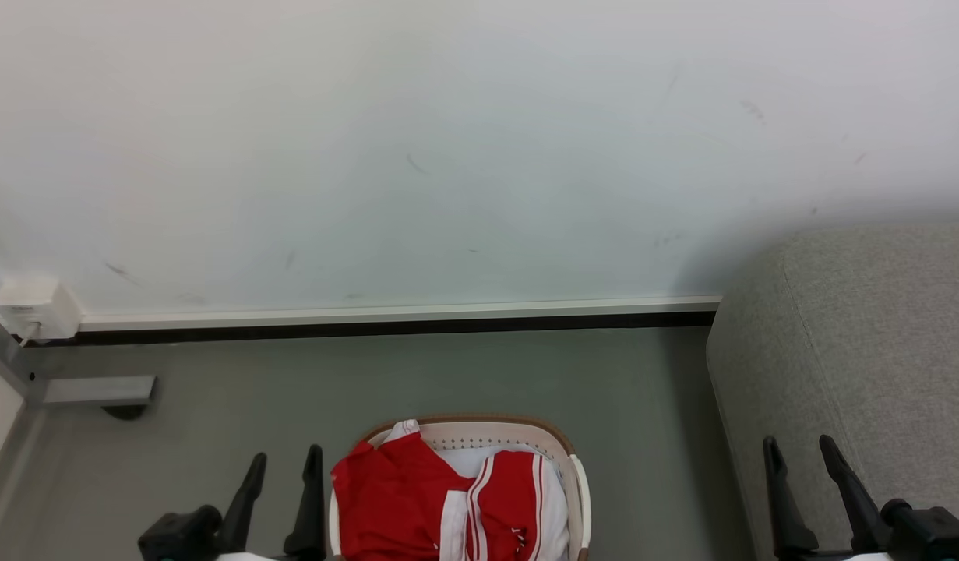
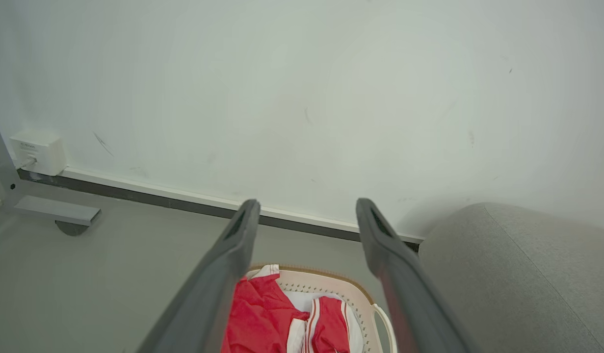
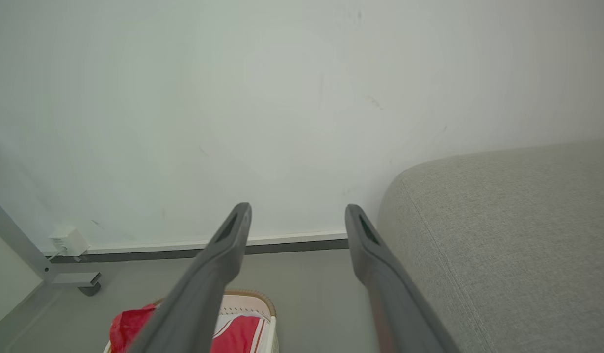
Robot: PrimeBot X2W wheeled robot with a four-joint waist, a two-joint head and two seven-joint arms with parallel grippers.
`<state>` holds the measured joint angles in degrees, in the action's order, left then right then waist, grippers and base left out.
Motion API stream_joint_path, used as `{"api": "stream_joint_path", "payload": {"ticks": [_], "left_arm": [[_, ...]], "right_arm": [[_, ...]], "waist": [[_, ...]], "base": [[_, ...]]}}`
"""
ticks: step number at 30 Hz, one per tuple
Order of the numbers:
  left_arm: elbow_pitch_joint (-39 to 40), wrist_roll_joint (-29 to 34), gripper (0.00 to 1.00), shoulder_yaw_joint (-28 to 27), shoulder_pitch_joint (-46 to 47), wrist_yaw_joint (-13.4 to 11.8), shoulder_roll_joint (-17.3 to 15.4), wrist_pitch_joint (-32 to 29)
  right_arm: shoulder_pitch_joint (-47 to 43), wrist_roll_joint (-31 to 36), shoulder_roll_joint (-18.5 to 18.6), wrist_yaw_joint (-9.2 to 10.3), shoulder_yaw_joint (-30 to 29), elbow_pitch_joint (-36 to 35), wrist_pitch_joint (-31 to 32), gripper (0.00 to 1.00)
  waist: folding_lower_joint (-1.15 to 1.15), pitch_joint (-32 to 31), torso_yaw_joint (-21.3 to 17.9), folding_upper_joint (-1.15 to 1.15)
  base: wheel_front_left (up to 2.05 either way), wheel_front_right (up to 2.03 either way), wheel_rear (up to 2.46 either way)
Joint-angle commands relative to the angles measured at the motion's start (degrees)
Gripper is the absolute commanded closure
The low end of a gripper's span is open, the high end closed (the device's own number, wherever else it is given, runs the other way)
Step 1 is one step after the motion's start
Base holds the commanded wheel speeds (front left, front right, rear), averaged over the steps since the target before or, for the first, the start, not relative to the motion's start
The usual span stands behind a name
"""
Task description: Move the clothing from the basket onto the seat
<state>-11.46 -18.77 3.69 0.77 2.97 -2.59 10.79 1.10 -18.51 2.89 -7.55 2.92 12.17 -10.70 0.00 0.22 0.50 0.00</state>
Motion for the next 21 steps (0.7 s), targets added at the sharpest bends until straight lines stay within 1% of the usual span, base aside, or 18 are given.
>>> {"api": "stream_joint_path", "payload": {"ticks": [1,10,16,21], "left_arm": [[0.5,1.5,0.00,-0.2,-0.2,-0.1,-0.6,0.5],[0.3,5.8,0.00,-0.7,-0.7,-0.3,-0.6,1.6],[0.0,8.2,0.00,-0.9,-0.8,-0.3,-0.5,2.3],[-0.2,10.3,0.00,-1.0,-0.9,0.0,-0.5,2.9]], "right_arm": [[0.0,1.5,0.2,0.08,-0.2,-0.1,-0.7,0.00],[-0.7,4.8,0.1,0.09,-0.9,0.0,-1.7,0.00],[-1.0,4.5,0.0,0.10,-1.9,0.3,-2.4,0.00],[-1.1,5.6,0.0,0.10,-2.0,0.6,-3.0,0.00]], "waist": [[0.00,0.0,0.0,0.00],[0.00,0.0,0.0,0.00],[0.00,0.1,0.1,0.00],[0.00,0.1,0.2,0.00]], "base": [[0.00,0.00,0.00],[0.00,0.00,0.00],[0.00,0.00,0.00],[0.00,0.00,0.00]]}}
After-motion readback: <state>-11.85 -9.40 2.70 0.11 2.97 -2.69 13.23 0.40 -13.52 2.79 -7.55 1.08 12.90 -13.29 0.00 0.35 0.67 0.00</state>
